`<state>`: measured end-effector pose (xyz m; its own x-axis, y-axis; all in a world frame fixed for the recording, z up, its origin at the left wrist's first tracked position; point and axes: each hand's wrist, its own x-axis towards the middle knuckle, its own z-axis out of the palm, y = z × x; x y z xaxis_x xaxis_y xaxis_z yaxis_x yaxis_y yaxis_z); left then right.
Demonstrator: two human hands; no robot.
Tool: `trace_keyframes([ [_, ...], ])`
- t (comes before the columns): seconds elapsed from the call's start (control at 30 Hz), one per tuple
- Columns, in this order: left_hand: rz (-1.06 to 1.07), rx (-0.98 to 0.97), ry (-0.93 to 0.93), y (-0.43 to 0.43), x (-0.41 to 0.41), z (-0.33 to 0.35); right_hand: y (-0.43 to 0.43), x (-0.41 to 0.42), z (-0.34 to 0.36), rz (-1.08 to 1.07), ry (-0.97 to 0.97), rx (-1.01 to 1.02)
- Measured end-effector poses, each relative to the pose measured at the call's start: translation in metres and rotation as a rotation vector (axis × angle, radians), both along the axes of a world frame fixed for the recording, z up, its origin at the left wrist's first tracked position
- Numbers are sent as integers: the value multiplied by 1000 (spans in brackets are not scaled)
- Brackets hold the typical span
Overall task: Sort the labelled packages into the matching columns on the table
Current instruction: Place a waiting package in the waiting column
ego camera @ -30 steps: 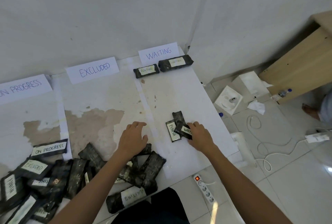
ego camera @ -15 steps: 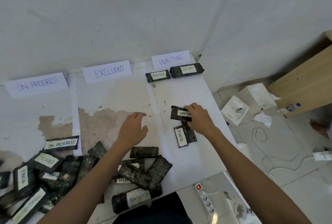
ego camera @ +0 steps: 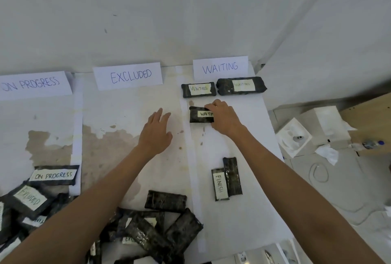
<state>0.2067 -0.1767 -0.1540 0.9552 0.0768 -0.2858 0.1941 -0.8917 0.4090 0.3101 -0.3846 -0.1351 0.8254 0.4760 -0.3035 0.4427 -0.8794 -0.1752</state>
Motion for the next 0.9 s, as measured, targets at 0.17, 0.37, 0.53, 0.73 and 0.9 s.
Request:
trace_keyframes([
  [0.17,-5,44,5,-2,16,-20,4,25,-16,20,21,25],
  [0.37,11,95,-8,-7,19,-27,5,30,-18,27,55,52],
  [0.53,-31,102,56,-9,8,-20,1,12,-9,-47,104,121],
  [0.73,-67,91,53,-23,-24,-8,-20,-48,6,-162,99,161],
  [0.9,-31,17,-25,-36,-39,7,-43,-102,2,-423,140,22],
])
